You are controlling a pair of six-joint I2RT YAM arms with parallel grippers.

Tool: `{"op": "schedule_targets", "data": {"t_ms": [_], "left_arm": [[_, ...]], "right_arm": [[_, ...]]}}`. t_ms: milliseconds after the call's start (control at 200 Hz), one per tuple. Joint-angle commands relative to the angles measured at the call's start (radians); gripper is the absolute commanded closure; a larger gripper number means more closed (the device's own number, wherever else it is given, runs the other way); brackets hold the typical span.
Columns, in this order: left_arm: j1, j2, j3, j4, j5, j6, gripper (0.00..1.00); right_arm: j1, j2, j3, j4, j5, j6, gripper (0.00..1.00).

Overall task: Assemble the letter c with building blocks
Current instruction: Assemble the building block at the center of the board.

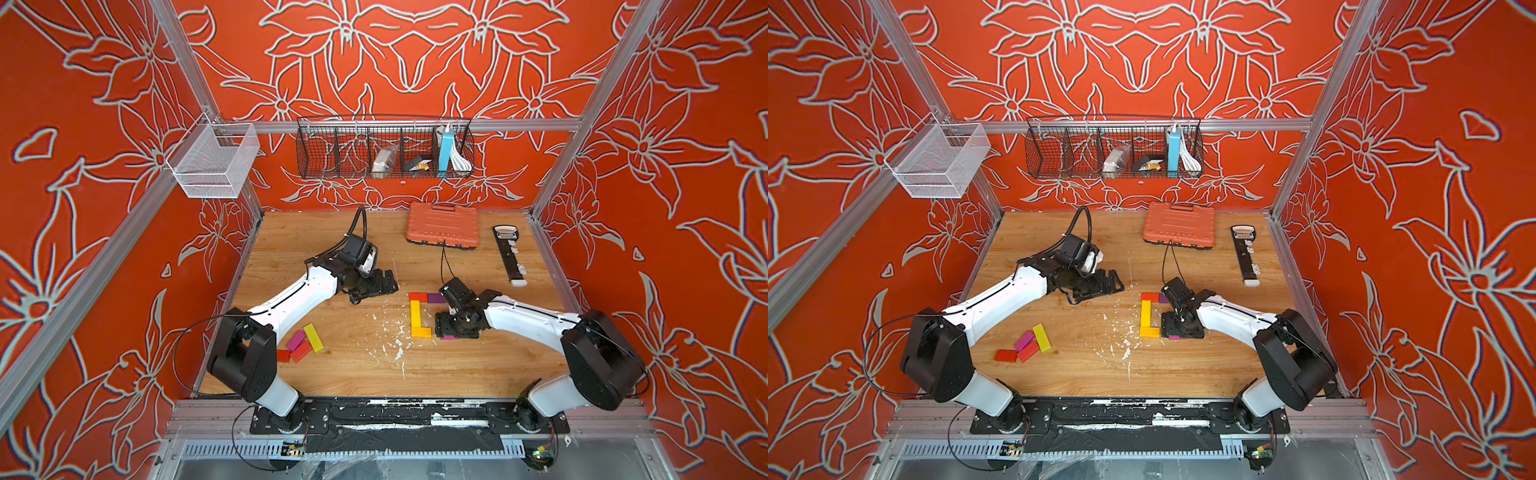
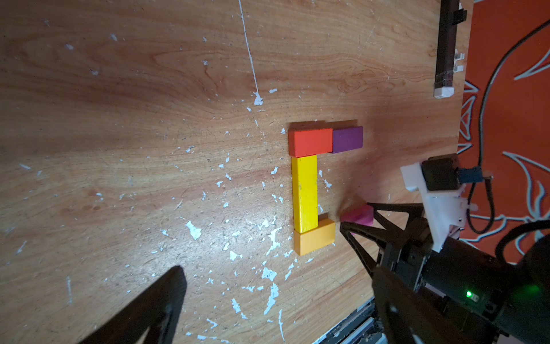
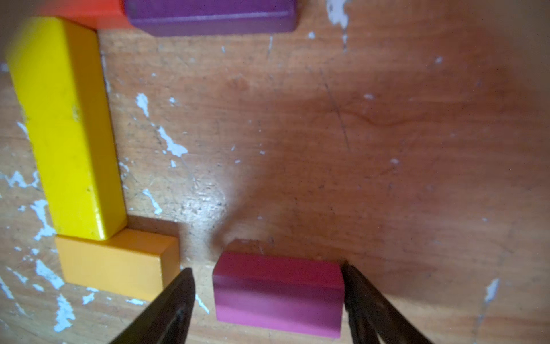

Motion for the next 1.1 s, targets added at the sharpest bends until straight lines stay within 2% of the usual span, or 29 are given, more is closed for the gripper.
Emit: {"op": "schedule_targets", "data": {"t_ms": [0,335,1096], "left_arm": [[0.006,0.012,-0.015,0.011,0.017,-0.007,0.02],[-0.002,-0.003,-0.040,0.033,0.049,-0.034,0.02],[-0.040,-0.024,-0.111,0.089,0.050,-0.096,0.02]], "right_arm": [[0.004,-0.017,0.016,-0.018,0.003,0.017,0.15],[0.000,-0.131,-0.019,-0.013,-0.017,0.075,0.02],[-0.078,-0.164,-0.138,0.151,-0.149,0.129,0.02]]}}
